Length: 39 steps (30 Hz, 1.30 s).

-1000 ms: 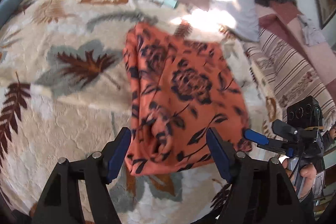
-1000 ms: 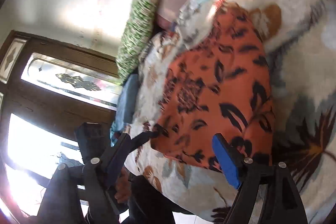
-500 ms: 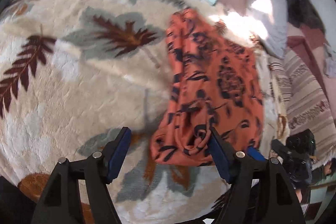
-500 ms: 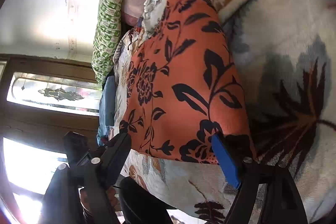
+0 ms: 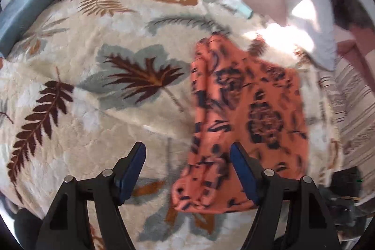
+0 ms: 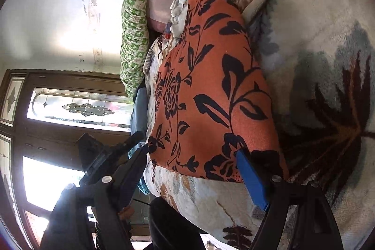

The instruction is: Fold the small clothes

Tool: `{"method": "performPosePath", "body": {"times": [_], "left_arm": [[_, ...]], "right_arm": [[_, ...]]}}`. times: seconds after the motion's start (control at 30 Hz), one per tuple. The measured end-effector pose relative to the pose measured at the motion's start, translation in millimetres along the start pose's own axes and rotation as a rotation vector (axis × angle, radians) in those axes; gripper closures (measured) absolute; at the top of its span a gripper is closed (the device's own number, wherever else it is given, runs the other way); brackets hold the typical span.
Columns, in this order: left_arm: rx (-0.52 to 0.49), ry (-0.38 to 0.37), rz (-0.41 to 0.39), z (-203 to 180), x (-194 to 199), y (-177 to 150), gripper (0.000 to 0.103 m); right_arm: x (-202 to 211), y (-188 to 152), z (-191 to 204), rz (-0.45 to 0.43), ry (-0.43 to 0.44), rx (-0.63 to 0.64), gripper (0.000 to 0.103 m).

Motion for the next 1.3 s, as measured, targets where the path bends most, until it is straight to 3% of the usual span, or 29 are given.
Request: {"method": "performPosePath", "body": {"times": [0.03, 0.1, 0.27, 0.3, 0.37, 0.43, 0.63, 0.7, 0.77, 0.83, 0.9, 1.0, 1.07, 1.1, 1.13, 1.17, 1.23, 1.3], "left_arm": [[-0.007, 0.036, 0.034, 7, -12, -4, 0.025], [0.011, 0.016, 0.001, 10, -13, -13, 0.024], [-0.068, 0.082, -0.019, 10, -10, -14, 0.022], [-0.062, 0.080, -0.016, 9, -13, -11, 0.021], [-0.051, 0.071, -0.014, 10, -14, -10, 0.018], [-0.057, 0.075, -0.018, 9, -14, -12, 0.018], [-0.055, 0.067, -0.027, 10, -15, -12, 0.018], [-0.058, 0.063, -0.030, 10, -15, -13, 0.018], [-0.051, 0.051, -0.026, 10, -16, -14, 0.018], [-0.066, 0.059, -0.036, 10, -14, -14, 0.018], [-0.078, 0.062, -0.038, 10, -14, -13, 0.018], [-0.068, 0.058, -0.036, 10, -14, -13, 0.018], [-0.071, 0.056, -0.038, 10, -15, -13, 0.018], [-0.070, 0.049, -0.039, 10, -15, -13, 0.016], [-0.070, 0.051, -0.034, 10, -16, -13, 0.016], [-0.073, 0.054, -0.035, 10, -16, -14, 0.016], [-0.087, 0.064, -0.042, 9, -16, -13, 0.016], [-0.087, 0.074, -0.039, 9, -17, -13, 0.014]], "right_arm": [[2, -1, 5, 0.003, -0.008, 0.005, 0.021], [12, -1, 29, -0.007, 0.021, 0.066, 0.021], [13, 32, 85, -0.043, 0.108, 0.129, 0.020], [4, 42, 80, -0.041, 0.085, 0.120, 0.019], [-25, 61, 38, -0.022, -0.075, 0.031, 0.020], [-24, 66, 31, -0.047, -0.020, -0.032, 0.021], [-9, 53, 88, -0.061, -0.042, 0.123, 0.020], [-18, 58, 79, -0.084, -0.117, 0.138, 0.016], [-39, 64, 41, -0.047, -0.237, 0.053, 0.016], [-32, 65, 49, -0.076, -0.198, 0.032, 0.016], [-30, 62, 74, -0.053, -0.184, 0.082, 0.016], [-26, 70, 98, -0.088, -0.188, 0.157, 0.016], [-32, 85, 84, -0.098, -0.209, 0.106, 0.016], [-38, 94, 63, -0.105, -0.275, 0.059, 0.016], [-46, 99, 43, -0.087, -0.281, -0.015, 0.016], [-44, 103, 39, -0.103, -0.231, -0.065, 0.016], [-35, 100, 53, -0.109, -0.210, -0.083, 0.016], [-30, 97, 76, -0.116, -0.190, -0.024, 0.016]]}}
Point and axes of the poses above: each gripper's, at about its wrist camera, not at the fingertips, and x roughly against the way its jaws point, z to its left, y to its top, the point moved 8 cm from there along -x, roughly the way its jaws point, and after that the axes turned 14 degrees about -x, right-handed, at the moved point
